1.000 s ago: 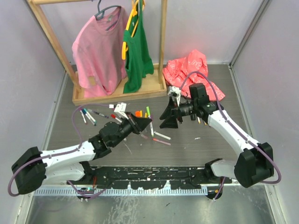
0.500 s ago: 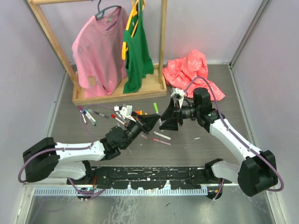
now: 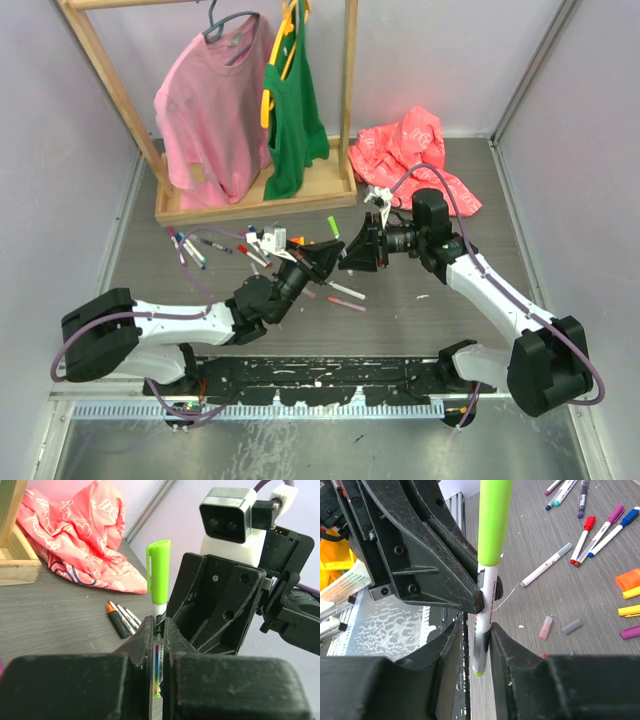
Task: Open the pen caps
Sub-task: Pick up the pen from the center of the board, then open the pen cap from the pen.
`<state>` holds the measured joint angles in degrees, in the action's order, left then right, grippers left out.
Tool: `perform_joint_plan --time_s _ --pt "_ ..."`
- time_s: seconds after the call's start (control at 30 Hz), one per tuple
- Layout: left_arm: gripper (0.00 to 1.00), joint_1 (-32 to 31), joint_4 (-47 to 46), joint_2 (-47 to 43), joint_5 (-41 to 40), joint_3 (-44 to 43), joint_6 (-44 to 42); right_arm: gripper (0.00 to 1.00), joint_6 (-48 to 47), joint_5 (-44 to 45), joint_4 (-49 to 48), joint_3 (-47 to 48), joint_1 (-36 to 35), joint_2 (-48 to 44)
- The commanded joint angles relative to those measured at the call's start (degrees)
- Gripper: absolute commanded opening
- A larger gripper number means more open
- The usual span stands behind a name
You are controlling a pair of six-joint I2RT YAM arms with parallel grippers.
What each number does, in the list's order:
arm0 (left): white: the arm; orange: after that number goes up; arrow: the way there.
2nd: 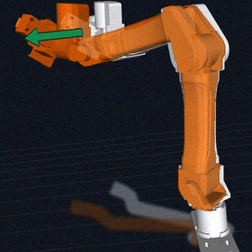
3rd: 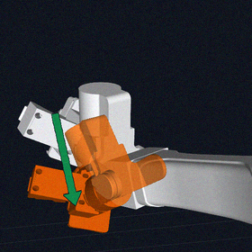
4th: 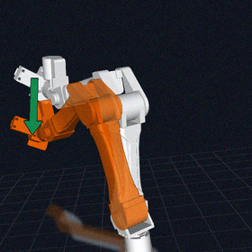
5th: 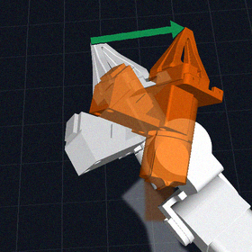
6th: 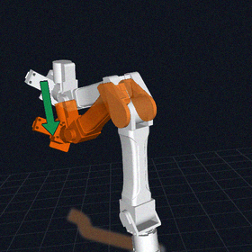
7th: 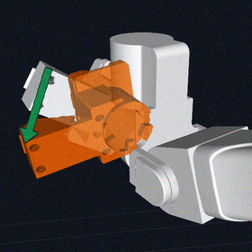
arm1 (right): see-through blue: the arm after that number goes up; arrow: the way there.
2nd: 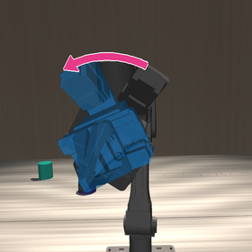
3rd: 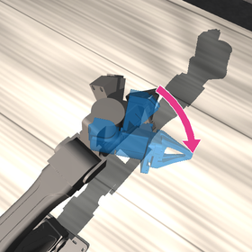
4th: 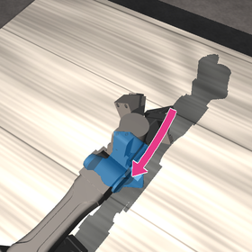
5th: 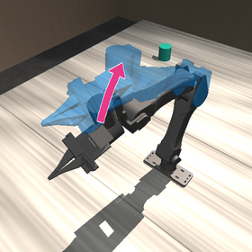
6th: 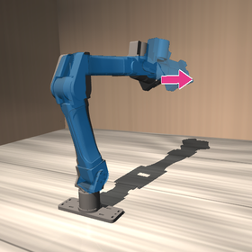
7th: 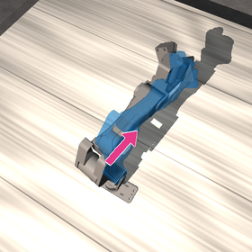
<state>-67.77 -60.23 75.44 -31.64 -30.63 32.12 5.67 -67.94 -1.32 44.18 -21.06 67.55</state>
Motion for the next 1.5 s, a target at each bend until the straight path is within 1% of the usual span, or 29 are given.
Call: perform_joint_plan --time_s 0.0,0.1,0.13,0.17,0.2,0.33,0.4,0.43,0.5,0.57,0.63,0.7,0.8,0.9,1.1,1.3,1.47 --pt "0.0 -0.4 -5.5 0.3 -2.7 -1.7 -1.4 0.3 2.1 -0.1 -3.7 0.3 -0.4 0.0" --pt "0.0 -0.4 -5.5 0.4 -2.3 -1.7 -1.3 0.14 2.1 -0.3 -3.7 0.3 -0.6 0.0" --pt "0.02 -0.4 -5.5 0.4 -2.1 -1.6 -1.2 0.09 2.0 -0.3 -3.7 0.3 -0.5 0.1" --pt "0.06 -0.4 -5.6 0.4 -2.0 -1.6 -1.0 0.04 2.0 -0.3 -3.6 0.4 -0.5 0.2" --pt "0.12 -0.4 -5.6 0.3 -1.9 -1.5 -0.7 0.01 1.6 -0.2 -3.3 0.5 -0.5 0.2" --pt "0.44 -0.4 -3.9 -1.8 -3.3 0.3 1.9 0.01 -2.3 1.6 1.8 2.2 -0.5 0.1" --pt "0.54 -0.4 -0.3 -5.2 -4.0 0.7 3.0 0.01 -4.4 3.4 4.3 3.2 -0.5 0.1" --pt "0.58 -0.3 3.7 -7.3 -4.4 0.5 4.0 0.01 -5.5 4.3 5.6 3.5 -0.5 0.0" --pt "0.64 0.2 15.2 -11.9 -5.0 -1.4 6.1 0.01 -7.9 6.7 8.4 4.3 -0.6 -0.1" --pt "0.68 0.9 29.5 -16.2 -5.6 -4.7 7.4 0.01 -10.7 9.5 11.3 5.6 -0.5 -0.3" --pt "0.73 1.5 41.9 -19.1 -7.2 -8.4 8.3 0.01 -12.4 11.9 13.5 6.3 -0.5 -0.2" --pt "0.78 2.7 52.1 -20.8 -7.7 -11.8 11.4 0.01 -13.8 14.0 15.3 6.8 -0.5 -0.3" --pt "0.8 5.9 61.2 -21.4 -2.6 -15.6 14.2 0.01 -15.9 16.7 17.2 7.6 -0.6 -0.1" --pt "0.81 6.8 64.3 -20.4 0.1 -18.6 15.5 0.01 -17.6 18.5 18.4 8.1 -1.0 0.0" --pt "0.76 6.8 65.4 -15.9 1.8 -24.3 16.9 0.01 -19.4 20.7 19.8 8.7 -1.8 0.7" --pt "0.72 6.8 66.8 -10.0 1.0 -29.2 20.6 0.01 -20.1 21.4 20.6 9.2 -2.4 1.5" --pt "0.7 7.0 66.9 -4.1 0.4 -33.0 22.0 0.01 -20.3 21.5 20.9 9.3 -2.6 1.5"
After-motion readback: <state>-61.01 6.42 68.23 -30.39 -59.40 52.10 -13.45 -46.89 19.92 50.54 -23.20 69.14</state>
